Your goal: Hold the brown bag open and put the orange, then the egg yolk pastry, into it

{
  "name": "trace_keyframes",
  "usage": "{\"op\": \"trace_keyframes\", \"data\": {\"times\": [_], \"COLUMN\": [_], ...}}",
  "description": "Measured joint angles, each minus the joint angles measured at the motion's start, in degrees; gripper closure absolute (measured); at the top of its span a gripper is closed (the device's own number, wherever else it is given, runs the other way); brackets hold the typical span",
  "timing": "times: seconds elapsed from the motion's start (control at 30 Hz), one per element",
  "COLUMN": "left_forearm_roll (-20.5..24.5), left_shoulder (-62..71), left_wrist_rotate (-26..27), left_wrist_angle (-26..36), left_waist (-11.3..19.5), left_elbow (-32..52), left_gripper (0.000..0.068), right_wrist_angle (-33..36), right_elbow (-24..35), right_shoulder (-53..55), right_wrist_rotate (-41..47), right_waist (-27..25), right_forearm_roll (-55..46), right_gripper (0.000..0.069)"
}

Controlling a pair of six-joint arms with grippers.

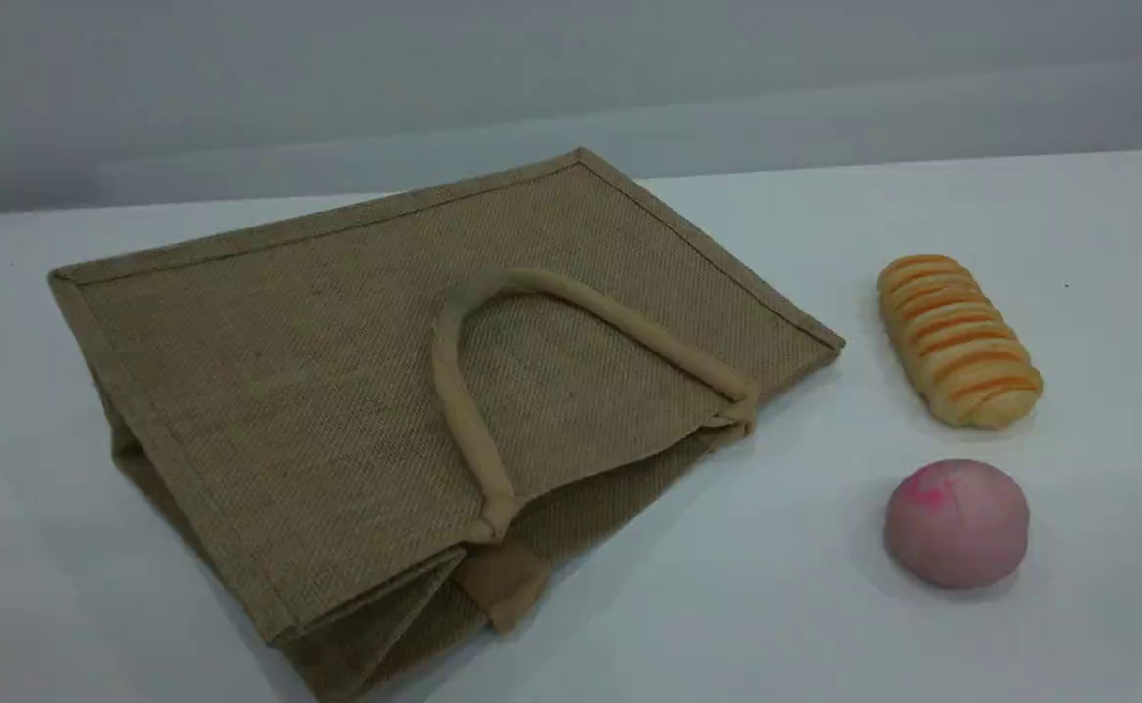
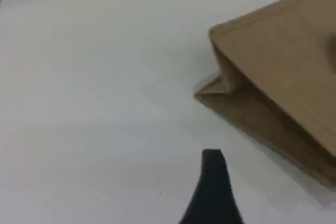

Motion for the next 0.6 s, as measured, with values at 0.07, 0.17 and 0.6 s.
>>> {"op": "trace_keyframes", "data": {"times": [0.07,0.17,0.6], "left_forearm_roll": [0.0,0.0,0.0], "left_shoulder": [0.0,0.0,0.0], "left_wrist_rotate": [0.0,0.0,0.0], "left_wrist_angle": [0.0,0.0,0.0], "left_waist": [-0.4,-0.4,-2.1], "left_elbow": [0.0,0.0,0.0], "left_gripper": [0.0181,0.018,0.018], "right_wrist_angle": [0.0,0.0,0.0], "right_elbow": [0.0,0.0,0.0], "right_shoulder": [0.0,0.0,0.0], "right_wrist_rotate": [0.0,0.0,0.0], "right_waist": [-0.1,-0.1,0.1], "right_forearm_roll": [0.1,0.0,0.0], "right_gripper": [0.027,0.0282,0.0332]}}
